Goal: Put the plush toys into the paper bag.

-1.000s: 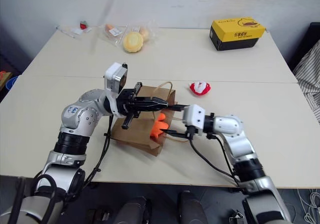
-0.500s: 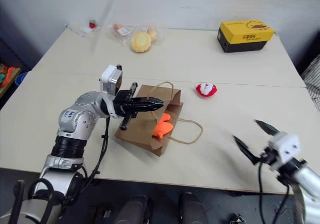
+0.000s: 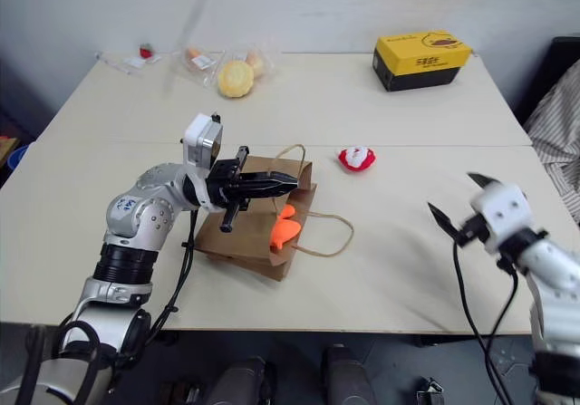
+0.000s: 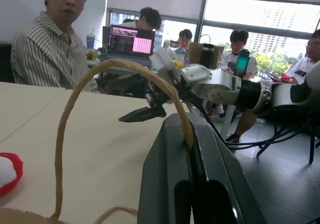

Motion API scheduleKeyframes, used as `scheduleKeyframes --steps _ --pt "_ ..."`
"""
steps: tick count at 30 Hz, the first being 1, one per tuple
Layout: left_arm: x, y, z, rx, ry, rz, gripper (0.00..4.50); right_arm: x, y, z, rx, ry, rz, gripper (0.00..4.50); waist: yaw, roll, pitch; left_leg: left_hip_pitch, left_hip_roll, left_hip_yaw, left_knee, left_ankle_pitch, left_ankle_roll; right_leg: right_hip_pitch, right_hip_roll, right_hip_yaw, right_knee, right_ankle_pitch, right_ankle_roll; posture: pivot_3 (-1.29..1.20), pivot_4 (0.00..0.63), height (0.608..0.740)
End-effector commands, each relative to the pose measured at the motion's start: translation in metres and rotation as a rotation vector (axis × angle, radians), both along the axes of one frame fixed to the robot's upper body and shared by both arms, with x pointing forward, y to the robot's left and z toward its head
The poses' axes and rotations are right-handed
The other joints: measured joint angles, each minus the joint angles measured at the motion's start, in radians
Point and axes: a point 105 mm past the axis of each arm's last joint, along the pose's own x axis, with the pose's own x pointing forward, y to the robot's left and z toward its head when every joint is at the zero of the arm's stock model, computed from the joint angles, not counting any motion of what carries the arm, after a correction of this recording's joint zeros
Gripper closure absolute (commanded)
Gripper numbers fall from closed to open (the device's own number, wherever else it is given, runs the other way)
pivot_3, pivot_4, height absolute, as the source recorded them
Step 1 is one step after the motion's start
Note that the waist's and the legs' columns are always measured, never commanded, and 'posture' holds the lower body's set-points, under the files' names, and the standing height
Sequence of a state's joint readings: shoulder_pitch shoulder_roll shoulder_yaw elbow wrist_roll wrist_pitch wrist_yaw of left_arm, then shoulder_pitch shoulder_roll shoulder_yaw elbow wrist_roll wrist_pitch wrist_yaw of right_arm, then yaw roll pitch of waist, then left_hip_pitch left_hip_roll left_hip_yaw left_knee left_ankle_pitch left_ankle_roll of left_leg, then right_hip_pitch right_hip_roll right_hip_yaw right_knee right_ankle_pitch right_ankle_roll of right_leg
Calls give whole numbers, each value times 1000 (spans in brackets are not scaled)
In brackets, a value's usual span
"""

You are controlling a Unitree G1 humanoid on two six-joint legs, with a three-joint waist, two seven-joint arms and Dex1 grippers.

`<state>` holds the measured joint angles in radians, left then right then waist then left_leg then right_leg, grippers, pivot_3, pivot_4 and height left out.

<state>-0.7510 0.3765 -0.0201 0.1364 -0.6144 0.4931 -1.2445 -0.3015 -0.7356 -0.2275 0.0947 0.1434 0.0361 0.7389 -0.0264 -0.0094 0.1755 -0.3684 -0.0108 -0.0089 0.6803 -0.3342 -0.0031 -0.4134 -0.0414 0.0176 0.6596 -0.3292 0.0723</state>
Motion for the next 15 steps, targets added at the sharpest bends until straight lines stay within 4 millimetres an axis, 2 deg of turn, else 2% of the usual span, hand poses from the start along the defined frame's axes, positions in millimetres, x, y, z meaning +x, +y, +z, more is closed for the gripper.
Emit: scheduleKeyframes --steps 1,4,7,9,11,13,15 --pt "1 2 8 0 -44 26 4500 35 30 8 -98 69 82 12 0 0 0 -1 0 1 0 0 0 -1 -1 0 0 0 0 0 150 740" --pt "0 6 8 2 -43 45 4500 64 62 14 -200 82 160 12 -1 1 1 -2 0 1 0 0 0 -2 -1 0 -1 0 0 0 150 740" --pt "-1 7 7 7 -43 51 4500 86 81 9 -257 131 183 12 -1 1 1 -3 0 0 -1 0 0 -2 -1 0 0 0 0 0 150 740" --pt "-2 6 7 8 -45 53 4500 96 89 6 -281 150 182 12 0 1 1 -4 0 0 -1 0 0 -2 -2 -1 0 0 0 0 150 740" --pt "-2 6 8 6 -48 60 4500 105 99 5 -230 178 175 12 -2 1 1 -5 0 0 0 0 0 -2 -3 -2 -1 0 0 0 150 740" --pt "-2 8 10 4 -52 71 4500 111 102 -7 -240 233 150 12 -4 1 1 -6 0 0 0 0 0 -3 -3 -2 -1 0 0 0 150 740" --pt "-2 8 10 5 -54 77 4500 115 101 -13 -251 257 122 393 -5 1 1 -6 0 0 0 0 0 -3 -3 -2 -1 0 0 0 150 740"
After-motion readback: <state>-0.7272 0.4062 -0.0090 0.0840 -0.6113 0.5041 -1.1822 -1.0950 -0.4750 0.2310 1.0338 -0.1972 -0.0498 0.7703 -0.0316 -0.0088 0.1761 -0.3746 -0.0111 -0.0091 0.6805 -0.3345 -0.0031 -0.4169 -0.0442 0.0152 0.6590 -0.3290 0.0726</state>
